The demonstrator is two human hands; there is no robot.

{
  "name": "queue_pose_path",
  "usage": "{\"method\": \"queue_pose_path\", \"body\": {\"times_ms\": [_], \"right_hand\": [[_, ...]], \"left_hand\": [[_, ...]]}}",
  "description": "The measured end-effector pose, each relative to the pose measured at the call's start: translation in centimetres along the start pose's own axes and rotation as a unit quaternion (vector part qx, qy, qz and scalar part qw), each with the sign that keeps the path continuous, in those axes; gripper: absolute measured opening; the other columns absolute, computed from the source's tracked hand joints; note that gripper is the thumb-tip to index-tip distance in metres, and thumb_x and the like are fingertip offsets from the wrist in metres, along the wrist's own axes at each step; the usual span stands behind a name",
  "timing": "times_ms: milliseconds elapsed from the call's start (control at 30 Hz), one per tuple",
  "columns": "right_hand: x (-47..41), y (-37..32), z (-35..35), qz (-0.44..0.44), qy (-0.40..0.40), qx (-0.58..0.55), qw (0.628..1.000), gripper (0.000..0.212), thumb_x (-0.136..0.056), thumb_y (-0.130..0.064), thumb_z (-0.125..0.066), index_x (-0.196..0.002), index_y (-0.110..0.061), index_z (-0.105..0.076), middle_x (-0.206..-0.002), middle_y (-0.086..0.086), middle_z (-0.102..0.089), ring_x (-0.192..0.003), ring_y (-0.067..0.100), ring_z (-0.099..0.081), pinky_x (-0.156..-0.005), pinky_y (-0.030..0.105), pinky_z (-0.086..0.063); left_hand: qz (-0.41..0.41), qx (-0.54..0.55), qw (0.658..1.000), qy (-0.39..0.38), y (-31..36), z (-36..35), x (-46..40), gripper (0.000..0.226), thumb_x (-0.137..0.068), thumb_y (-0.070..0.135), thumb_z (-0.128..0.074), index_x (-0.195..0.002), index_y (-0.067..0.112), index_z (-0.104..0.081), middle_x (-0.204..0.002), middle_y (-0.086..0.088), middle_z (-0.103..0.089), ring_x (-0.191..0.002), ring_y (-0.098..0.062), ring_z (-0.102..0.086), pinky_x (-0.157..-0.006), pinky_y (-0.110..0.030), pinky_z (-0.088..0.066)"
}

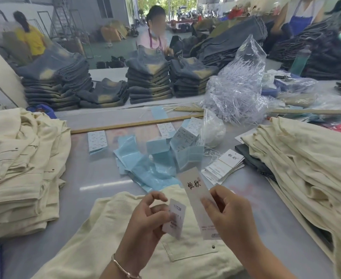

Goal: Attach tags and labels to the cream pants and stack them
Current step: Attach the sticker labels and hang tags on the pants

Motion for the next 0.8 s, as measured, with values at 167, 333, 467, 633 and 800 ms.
{"method": "queue_pose_path", "body": {"times_ms": [167,333,467,633,800], "right_hand": [[0.6,-0.3,0.0,0.026,0.0,0.046,0.999,0.017,-0.08,-0.016,-0.073,-0.071,-0.016,-0.059,-0.056,-0.002,-0.058,-0.053,0.019,-0.047,-0.052,0.032,-0.04],[0.7,-1.6,-0.3,0.081,-0.003,0.035,0.996,0.014,-0.075,-0.021,-0.069,-0.07,-0.022,-0.057,-0.057,-0.012,-0.054,-0.051,0.011,-0.047,-0.048,0.023,-0.037],[0.0,-2.8,-0.7,0.089,-0.141,-0.123,0.978,0.007,-0.074,-0.022,-0.062,-0.081,-0.02,-0.062,-0.077,-0.013,-0.066,-0.07,0.009,-0.064,-0.057,0.024,-0.05],[-0.3,-3.3,0.3,0.077,-0.272,-0.242,0.928,0.03,-0.077,-0.001,-0.061,-0.099,-0.02,-0.068,-0.095,0.0,-0.073,-0.09,0.017,-0.071,-0.076,0.031,-0.057],[-1.0,-3.1,0.4,0.019,-0.274,-0.352,0.895,0.024,-0.076,-0.01,-0.076,-0.099,-0.006,-0.073,-0.099,0.013,-0.074,-0.091,0.024,-0.072,-0.078,0.035,-0.058]], "left_hand": [[0.003,0.04,0.997,-0.071,0.0,-1.6,-0.1,0.056,-0.058,0.003,-0.065,-0.113,0.001,-0.056,-0.064,-0.019,-0.055,-0.054,-0.028,-0.054,-0.055,-0.031,-0.049],[-0.028,-0.191,0.978,-0.082,1.1,-3.9,-0.5,0.026,-0.077,0.038,-0.058,-0.074,0.013,-0.064,-0.053,-0.009,-0.055,-0.047,-0.018,-0.05,-0.048,-0.023,-0.038],[-0.069,-0.249,0.957,-0.134,1.8,-5.8,-0.6,0.024,-0.079,0.038,-0.069,-0.069,0.019,-0.059,-0.062,-0.008,-0.056,-0.055,-0.02,-0.051,-0.053,-0.022,-0.042],[-0.098,-0.237,0.959,-0.124,2.7,-5.8,-1.3,0.029,-0.08,0.023,-0.072,-0.058,0.021,-0.054,-0.056,0.001,-0.056,-0.052,-0.013,-0.048,-0.05,-0.021,-0.041],[-0.111,-0.205,0.962,-0.145,3.5,-6.1,-1.2,0.024,-0.078,0.029,-0.069,-0.057,0.024,-0.058,-0.056,0.006,-0.057,-0.052,-0.01,-0.053,-0.053,-0.019,-0.044]]}}
Point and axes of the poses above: each hand's wrist, its own x-axis away from the middle knuckle, its own z-axis out of the back of the hand, y = z × x, the point moved 6 cm from there along -x, towards the middle knuckle
